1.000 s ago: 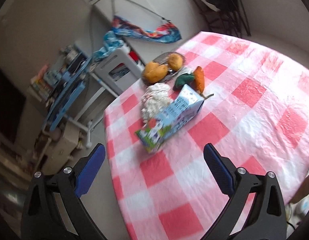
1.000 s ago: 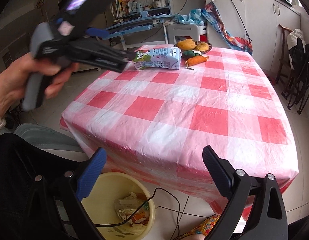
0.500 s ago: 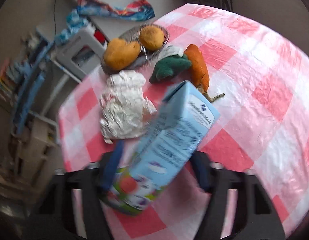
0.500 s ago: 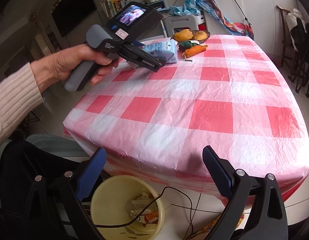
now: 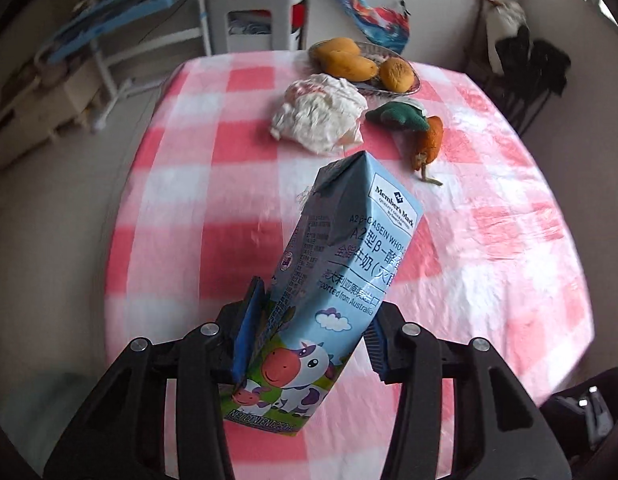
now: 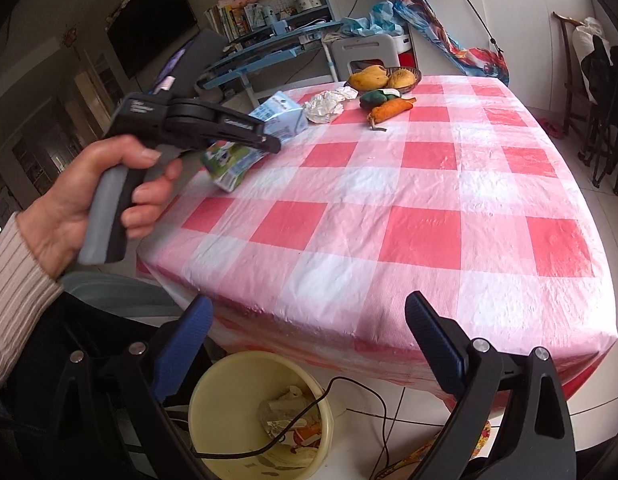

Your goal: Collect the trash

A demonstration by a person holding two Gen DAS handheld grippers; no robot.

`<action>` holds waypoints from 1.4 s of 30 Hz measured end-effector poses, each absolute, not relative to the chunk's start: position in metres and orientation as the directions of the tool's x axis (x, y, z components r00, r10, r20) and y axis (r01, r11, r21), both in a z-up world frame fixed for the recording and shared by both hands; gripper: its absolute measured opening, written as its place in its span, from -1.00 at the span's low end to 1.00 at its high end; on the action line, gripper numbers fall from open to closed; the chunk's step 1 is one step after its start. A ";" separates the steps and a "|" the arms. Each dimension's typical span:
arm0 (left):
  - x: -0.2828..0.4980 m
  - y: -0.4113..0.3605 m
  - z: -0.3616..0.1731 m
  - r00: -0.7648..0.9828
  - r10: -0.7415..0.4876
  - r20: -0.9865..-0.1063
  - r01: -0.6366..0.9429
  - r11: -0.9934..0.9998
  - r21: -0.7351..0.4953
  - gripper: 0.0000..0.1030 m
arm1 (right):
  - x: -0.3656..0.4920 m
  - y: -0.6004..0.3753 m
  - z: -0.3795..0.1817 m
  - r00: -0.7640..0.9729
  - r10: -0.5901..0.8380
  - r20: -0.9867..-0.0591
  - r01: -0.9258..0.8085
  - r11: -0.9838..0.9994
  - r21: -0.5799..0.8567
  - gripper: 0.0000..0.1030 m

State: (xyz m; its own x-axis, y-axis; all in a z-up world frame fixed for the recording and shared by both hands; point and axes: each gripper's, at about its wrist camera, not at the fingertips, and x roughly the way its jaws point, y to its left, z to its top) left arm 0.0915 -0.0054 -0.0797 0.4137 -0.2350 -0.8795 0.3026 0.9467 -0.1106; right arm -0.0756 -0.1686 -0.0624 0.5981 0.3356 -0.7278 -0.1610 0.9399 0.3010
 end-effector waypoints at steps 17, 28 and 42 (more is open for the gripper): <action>0.078 0.025 -0.078 0.415 -0.324 -0.850 0.150 0.946 -0.287 -0.40 | 0.005 -0.162 -0.051 0.603 0.235 -0.762 -0.191 0.970 0.148 0.80; 0.083 0.014 -0.078 0.420 -0.200 -0.885 0.143 0.978 -0.153 -0.39 | 0.130 -0.188 -0.077 0.566 0.187 -0.803 -0.082 0.982 0.170 0.57; 0.087 0.004 -0.083 0.401 -0.232 -0.886 0.183 0.968 -0.170 -0.38 | 0.186 -0.200 -0.094 0.547 0.144 -0.825 -0.024 0.987 0.157 -0.04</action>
State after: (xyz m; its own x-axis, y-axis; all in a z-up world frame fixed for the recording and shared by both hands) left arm 0.0871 0.0039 -0.0834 0.4009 -0.2319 -0.8863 0.1835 0.9682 -0.1703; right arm 0.1864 -0.2004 -0.0940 0.5470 0.1442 -0.8246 -0.0244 0.9874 0.1565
